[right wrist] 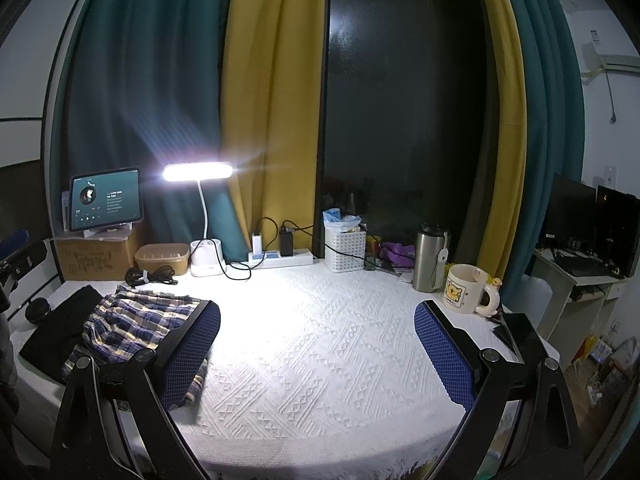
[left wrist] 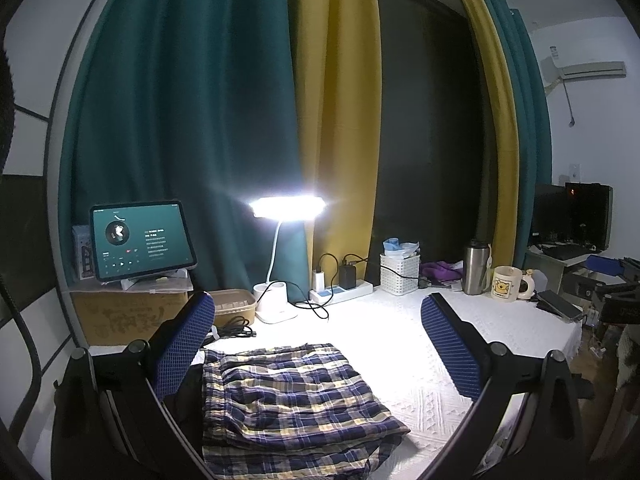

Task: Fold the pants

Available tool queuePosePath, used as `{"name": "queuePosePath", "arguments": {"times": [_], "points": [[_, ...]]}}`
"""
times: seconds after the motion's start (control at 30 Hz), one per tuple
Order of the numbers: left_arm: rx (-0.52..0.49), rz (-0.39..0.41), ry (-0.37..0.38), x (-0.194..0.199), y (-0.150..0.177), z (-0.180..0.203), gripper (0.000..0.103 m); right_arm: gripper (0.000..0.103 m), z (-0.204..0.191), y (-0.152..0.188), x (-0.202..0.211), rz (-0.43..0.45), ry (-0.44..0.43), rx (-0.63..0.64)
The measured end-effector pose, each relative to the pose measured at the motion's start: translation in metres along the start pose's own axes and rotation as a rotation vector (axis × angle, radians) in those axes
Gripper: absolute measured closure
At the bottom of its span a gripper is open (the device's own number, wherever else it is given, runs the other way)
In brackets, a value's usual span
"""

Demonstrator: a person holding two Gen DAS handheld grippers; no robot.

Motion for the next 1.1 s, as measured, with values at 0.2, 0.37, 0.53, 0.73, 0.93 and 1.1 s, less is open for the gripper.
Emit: {"name": "queuePosePath", "arguments": {"times": [0.2, 0.37, 0.53, 0.73, 0.93, 1.1], "points": [[0.001, -0.004, 0.002, -0.0003, 0.0005, 0.0008, 0.001, 0.005, 0.0005, 0.0047, 0.0007, -0.008, 0.006, -0.002], [0.001, -0.009, 0.007, -0.0007, 0.0011, 0.0013, 0.001, 0.005, 0.0009, 0.0052, 0.0005, -0.008, 0.006, -0.002], [0.002, -0.009, 0.012, -0.0002, 0.0009, 0.0021, 0.001, 0.005, 0.0021, 0.0058, 0.0003, -0.008, 0.006, -0.003], [0.004, -0.008, 0.015, -0.0003, 0.0008, 0.0027, 0.001, 0.005, 0.0026, 0.0059, 0.0001, -0.009, 0.007, -0.004], [0.004, -0.008, 0.015, -0.0004, 0.0008, 0.0033, 0.001, 0.005, 0.003, 0.0057, 0.0002, -0.008, 0.006, -0.003], [0.004, -0.008, 0.016, -0.0005, 0.0008, 0.0034, 0.001, 0.005, 0.0028, 0.0054, 0.0004, -0.009, 0.006, -0.003]]}}
Point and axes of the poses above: each gripper's, at about its wrist camera, not at the fingertips, and x roughly against the way its jaws point, z to its right, y to its underside, the point moved 8 cm from there along -x, roughly the way its jaws point, and after that the axes turned 12 degrees about z, right-handed, at the moved point
